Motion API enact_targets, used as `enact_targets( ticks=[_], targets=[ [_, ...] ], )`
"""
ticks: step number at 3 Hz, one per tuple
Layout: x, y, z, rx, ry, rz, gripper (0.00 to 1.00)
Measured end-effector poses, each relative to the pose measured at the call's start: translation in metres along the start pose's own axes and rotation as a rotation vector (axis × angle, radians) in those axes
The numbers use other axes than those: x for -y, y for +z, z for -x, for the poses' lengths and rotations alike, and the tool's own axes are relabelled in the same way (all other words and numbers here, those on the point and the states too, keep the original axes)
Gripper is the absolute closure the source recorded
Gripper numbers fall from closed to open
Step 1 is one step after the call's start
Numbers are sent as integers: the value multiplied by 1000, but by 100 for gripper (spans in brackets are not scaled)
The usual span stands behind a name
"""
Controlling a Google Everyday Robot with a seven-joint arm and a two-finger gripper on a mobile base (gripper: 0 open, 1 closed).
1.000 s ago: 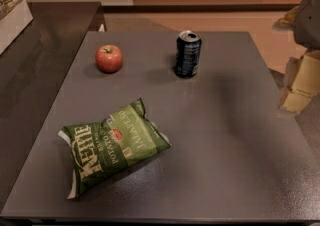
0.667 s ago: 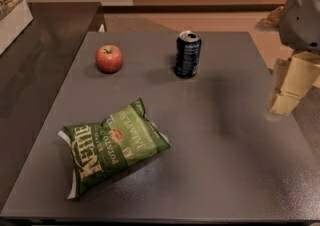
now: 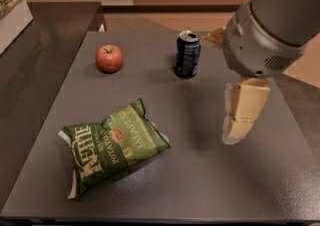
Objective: Pick green jalapeno chip bag
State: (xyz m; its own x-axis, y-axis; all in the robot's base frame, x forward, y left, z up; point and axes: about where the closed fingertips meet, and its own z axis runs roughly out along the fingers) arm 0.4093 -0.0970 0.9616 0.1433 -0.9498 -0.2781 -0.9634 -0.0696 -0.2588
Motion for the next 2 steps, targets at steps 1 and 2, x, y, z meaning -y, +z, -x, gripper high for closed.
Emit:
enact_targets(
  ticks=[1,2],
  targets=[
    [-9,30,32,-8,-118,28,0],
    [-13,60,61,-28,-224,67,0]
  ],
)
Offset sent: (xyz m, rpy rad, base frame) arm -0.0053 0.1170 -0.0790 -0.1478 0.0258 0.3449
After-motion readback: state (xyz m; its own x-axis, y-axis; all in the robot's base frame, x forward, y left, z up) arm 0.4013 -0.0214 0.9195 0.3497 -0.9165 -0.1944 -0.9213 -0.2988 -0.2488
